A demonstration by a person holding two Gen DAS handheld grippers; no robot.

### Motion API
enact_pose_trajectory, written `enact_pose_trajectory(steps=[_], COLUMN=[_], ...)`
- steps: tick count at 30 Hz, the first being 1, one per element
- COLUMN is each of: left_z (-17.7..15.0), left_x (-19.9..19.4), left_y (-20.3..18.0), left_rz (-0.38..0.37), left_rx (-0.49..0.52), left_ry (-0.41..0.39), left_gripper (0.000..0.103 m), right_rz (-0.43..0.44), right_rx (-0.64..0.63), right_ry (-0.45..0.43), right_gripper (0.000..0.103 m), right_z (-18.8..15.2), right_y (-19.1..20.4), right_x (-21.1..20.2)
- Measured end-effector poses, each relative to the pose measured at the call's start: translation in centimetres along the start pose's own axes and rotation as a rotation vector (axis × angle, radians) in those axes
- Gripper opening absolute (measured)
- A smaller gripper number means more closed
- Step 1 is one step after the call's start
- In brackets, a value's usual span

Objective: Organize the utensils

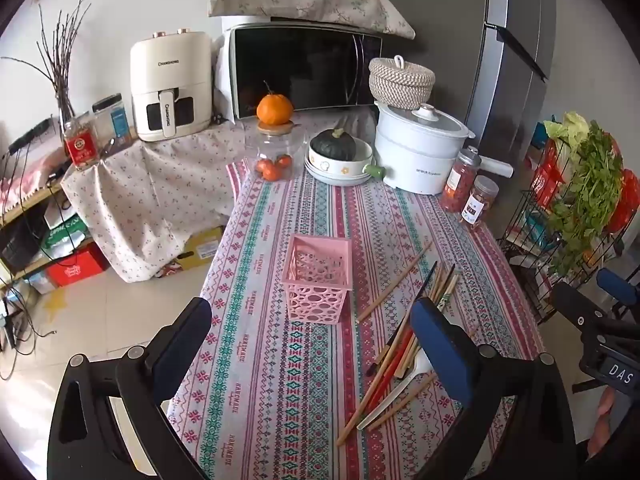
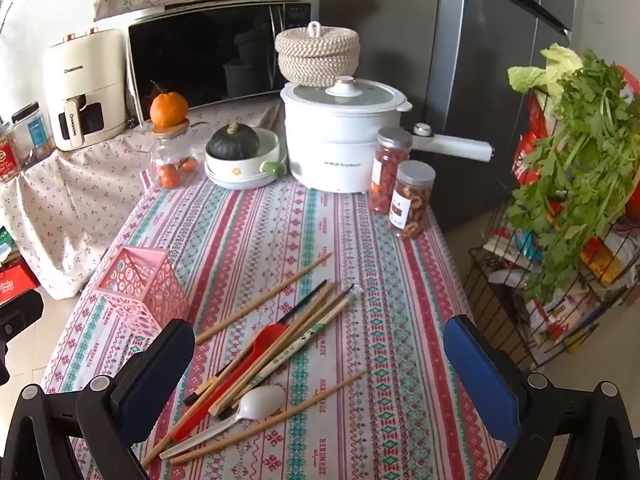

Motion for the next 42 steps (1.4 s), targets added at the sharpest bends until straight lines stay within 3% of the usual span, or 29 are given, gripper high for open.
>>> enact_pose_trajectory(steps=[42], left_z=[-0.6], left_x=[1.3], left_y=[0.0], left_rz=[-0.007], left_rx=[-0.011], left_ry=[0.035], left_gripper=[0.101], right_rz=[0.007], right_rx=[0.016], right_ry=[-0.021], right_gripper=[0.102], right_z=[0.1], right_y=[0.0], right_x=[-0.6])
Point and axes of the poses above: each gripper's, at about its wrist camera, not at the fingertips, and x roughly the way its jaws point, y to its left, z to its top, the point moved 6 cm from there along x, roughly the way its jaws point, and after that the axes turned 15 degrees about y, right-handed, at the moved point
